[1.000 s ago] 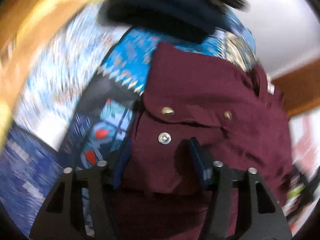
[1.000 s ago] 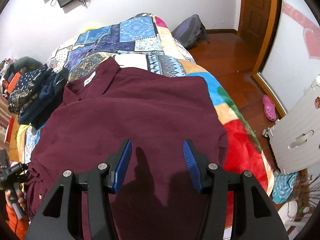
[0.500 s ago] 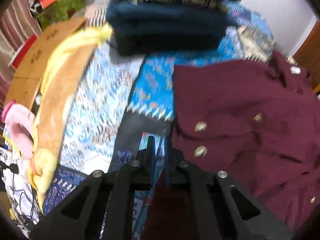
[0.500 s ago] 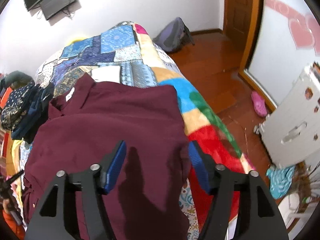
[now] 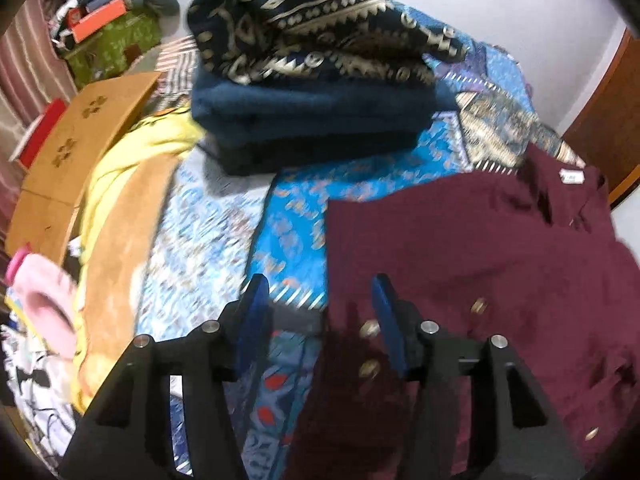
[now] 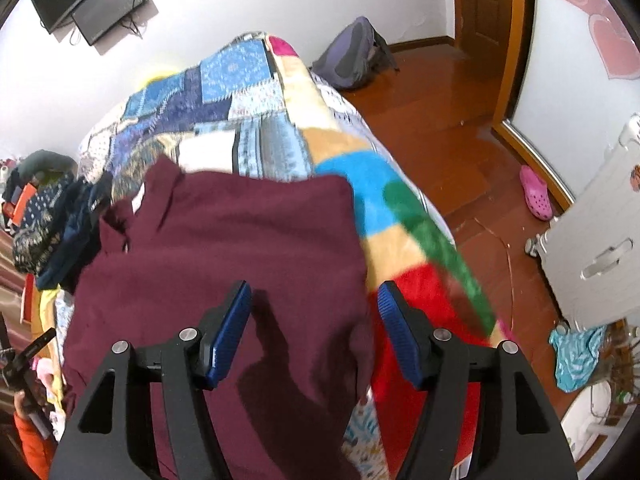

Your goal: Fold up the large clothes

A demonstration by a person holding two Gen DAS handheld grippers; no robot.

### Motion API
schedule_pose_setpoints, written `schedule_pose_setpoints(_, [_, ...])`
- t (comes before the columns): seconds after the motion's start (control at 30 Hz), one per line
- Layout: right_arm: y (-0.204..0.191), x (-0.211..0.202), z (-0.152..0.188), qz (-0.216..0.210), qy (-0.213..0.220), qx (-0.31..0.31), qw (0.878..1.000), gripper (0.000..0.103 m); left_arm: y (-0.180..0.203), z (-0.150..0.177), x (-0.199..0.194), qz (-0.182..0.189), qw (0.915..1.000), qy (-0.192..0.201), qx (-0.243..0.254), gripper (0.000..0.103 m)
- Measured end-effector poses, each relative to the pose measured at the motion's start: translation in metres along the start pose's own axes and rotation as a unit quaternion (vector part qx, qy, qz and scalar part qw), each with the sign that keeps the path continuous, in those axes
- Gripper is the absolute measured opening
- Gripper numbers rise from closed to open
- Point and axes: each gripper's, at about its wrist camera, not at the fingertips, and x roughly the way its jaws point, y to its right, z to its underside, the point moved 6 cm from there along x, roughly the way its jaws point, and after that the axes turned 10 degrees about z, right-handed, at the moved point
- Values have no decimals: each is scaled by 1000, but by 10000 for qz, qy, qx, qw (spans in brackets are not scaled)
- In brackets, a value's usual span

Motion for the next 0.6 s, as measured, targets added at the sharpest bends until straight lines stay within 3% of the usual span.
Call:
schedule_pose_setpoints(0.17, [6,10,-26,-256,-40,52,9997,62,-4,-20,31,627,9966,-329,-433,56])
schedule_pose_setpoints(0.37, [15,54,-29,-550,-684,254,9958,62,-17,-19,78,1091,9845,-899,-1035,56])
schedule_pose_setpoints(0.47, [18,79,-28,-571,-1037,370,9923,62,-17,-11,93,1271,9783,-1090,-1220,56])
schedule_pose_setpoints(0.6, [13,97,-22,-1026,-1338,593,9839,62,-18,-6,110,1250,9772,-1198,-1227,57])
